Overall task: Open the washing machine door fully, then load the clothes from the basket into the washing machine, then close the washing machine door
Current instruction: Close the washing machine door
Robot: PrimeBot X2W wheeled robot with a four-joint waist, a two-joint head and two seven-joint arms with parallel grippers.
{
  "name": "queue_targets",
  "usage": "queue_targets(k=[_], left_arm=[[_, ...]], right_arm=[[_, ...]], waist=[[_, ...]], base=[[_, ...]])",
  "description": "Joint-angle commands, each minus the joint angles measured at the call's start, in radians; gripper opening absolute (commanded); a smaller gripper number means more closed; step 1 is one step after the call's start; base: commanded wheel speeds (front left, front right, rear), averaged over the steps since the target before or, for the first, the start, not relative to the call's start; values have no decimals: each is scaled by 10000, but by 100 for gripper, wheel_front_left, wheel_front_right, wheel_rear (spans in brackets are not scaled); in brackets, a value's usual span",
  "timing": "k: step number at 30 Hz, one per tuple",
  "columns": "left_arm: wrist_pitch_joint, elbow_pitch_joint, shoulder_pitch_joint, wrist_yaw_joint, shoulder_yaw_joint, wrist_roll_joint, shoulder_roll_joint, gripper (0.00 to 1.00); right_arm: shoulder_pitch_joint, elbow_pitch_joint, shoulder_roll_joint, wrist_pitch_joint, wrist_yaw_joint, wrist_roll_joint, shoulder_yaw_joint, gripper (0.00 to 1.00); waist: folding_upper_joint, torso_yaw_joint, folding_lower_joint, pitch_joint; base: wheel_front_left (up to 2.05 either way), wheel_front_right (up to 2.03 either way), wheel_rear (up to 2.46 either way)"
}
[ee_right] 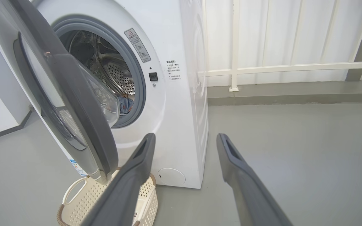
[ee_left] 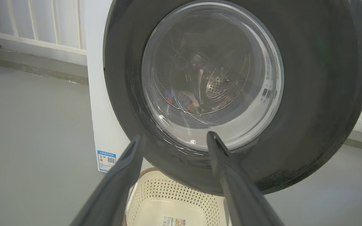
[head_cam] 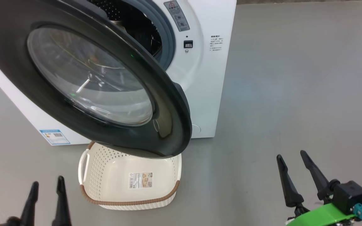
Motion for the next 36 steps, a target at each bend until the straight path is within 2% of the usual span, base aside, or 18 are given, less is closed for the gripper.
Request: queue_targets(k=[1,11,36], left_arm=[[-114,-103,-122,256,93,608,284,100],[-70,209,-69,726,-480,1728,490,100],[80,93,-2,1064,-744,1812,477,100]], right_arm=[[77,-282,-33,31,16,-27,231,100],[336,-302,-33,179,16,-215,226,100],[465,-338,-33,214,16,-168,302,100]], waist=[[0,36,0,-89],[0,16,0,-311],[0,-80,0,-484]], base=[[0,0,0],[0,0,0],[0,0,0]])
